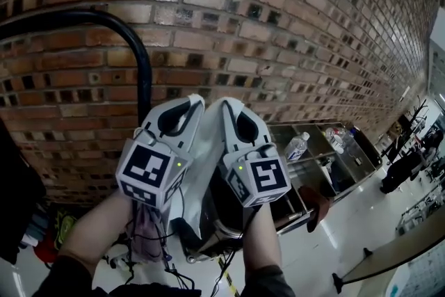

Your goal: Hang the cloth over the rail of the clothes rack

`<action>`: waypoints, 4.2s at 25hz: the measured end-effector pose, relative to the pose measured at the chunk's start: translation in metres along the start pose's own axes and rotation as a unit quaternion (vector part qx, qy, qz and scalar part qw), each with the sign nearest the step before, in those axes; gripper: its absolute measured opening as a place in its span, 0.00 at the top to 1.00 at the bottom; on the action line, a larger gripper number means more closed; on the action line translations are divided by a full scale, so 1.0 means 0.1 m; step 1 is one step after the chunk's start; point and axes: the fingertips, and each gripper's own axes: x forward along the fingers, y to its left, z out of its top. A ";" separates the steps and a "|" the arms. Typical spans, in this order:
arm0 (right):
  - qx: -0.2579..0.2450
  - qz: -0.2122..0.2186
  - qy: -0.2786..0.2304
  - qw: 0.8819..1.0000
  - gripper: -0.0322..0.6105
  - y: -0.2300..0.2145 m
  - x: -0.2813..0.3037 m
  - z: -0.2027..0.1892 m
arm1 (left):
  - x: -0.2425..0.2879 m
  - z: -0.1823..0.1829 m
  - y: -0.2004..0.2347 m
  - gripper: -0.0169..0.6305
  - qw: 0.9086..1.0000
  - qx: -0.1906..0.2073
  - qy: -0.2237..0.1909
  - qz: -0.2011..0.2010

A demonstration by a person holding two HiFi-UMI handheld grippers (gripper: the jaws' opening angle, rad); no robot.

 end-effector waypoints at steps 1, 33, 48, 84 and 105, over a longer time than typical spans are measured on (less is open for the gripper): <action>0.001 0.002 0.000 1.000 0.90 -0.02 0.04 0.02 | 0.02 0.02 0.02 0.93 1.000 -0.001 -0.002 0.001; -0.044 -0.006 -0.233 0.971 0.90 -0.12 0.57 1.93 | -0.06 2.27 0.33 0.92 0.973 0.177 -0.144 0.042; -0.083 -0.014 -0.256 0.963 0.90 0.34 0.98 2.16 | -0.32 2.69 1.03 0.92 0.950 0.293 -0.070 0.075; -0.100 0.051 -0.355 0.928 0.90 2.54 1.41 2.88 | -3.41 2.96 3.75 0.92 0.911 0.326 -0.046 0.249; -0.072 0.021 -0.353 0.933 0.90 3.53 1.48 2.64 | -4.70 2.94 3.91 0.91 0.890 0.321 -0.151 0.288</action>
